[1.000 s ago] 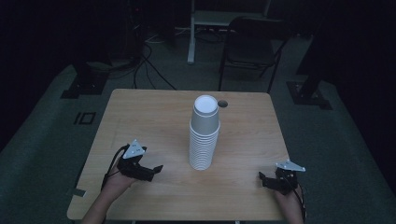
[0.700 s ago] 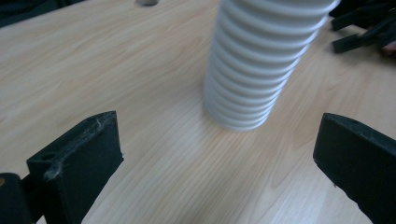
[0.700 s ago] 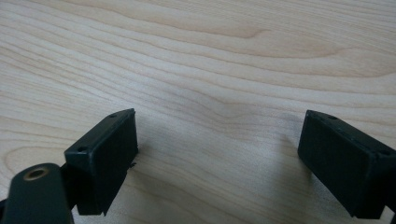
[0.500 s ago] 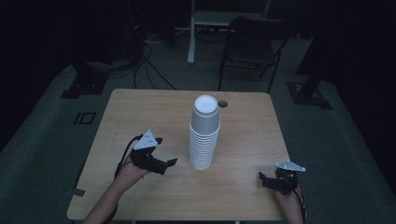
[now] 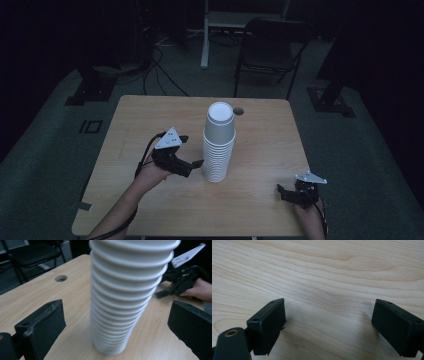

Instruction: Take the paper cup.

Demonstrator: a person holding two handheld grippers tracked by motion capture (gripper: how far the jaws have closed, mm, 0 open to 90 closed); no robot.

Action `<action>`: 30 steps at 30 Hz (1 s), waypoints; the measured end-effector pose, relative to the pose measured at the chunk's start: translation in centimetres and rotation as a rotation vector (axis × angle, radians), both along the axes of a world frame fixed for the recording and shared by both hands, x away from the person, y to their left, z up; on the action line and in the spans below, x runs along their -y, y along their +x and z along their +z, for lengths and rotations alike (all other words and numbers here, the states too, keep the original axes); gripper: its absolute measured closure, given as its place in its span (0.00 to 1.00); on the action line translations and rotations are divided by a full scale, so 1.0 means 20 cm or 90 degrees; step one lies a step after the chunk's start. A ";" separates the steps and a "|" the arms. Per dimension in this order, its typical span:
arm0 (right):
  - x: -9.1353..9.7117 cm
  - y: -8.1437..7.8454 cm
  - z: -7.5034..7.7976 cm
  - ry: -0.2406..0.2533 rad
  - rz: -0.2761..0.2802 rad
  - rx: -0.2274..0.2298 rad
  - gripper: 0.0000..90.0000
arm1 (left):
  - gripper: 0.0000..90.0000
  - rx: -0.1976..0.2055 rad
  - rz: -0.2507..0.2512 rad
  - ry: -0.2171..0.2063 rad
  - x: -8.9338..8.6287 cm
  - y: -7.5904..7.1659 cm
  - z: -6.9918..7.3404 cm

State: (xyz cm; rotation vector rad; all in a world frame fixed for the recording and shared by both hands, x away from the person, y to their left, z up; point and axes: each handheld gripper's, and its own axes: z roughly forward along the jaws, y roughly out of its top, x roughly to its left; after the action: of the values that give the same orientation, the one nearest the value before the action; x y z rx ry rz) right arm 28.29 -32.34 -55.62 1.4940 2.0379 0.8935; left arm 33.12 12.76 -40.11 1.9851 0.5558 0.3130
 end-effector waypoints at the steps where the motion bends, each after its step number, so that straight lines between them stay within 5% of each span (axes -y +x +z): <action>1: 0.00 0.00 0.00 0.000 0.000 0.000 0.13 | 0.01 0.004 -0.006 -0.007 0.02 0.01 0.02; 8: 0.00 0.00 0.00 0.000 0.000 0.001 0.13 | 0.01 0.030 -0.021 -0.019 0.10 0.03 0.08; 26: 0.00 0.00 0.00 0.000 0.000 0.001 0.13 | 0.01 0.025 -0.062 -0.070 0.23 0.13 0.11; 30: 0.00 0.00 0.00 0.001 -0.001 0.000 0.13 | 0.01 0.030 -0.057 -0.064 0.25 0.14 0.10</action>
State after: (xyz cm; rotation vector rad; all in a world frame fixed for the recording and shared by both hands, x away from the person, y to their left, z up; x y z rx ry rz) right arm 28.29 -32.33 -55.63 1.4947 2.0366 0.8944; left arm 35.91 7.80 -38.09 1.8942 0.4418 0.2707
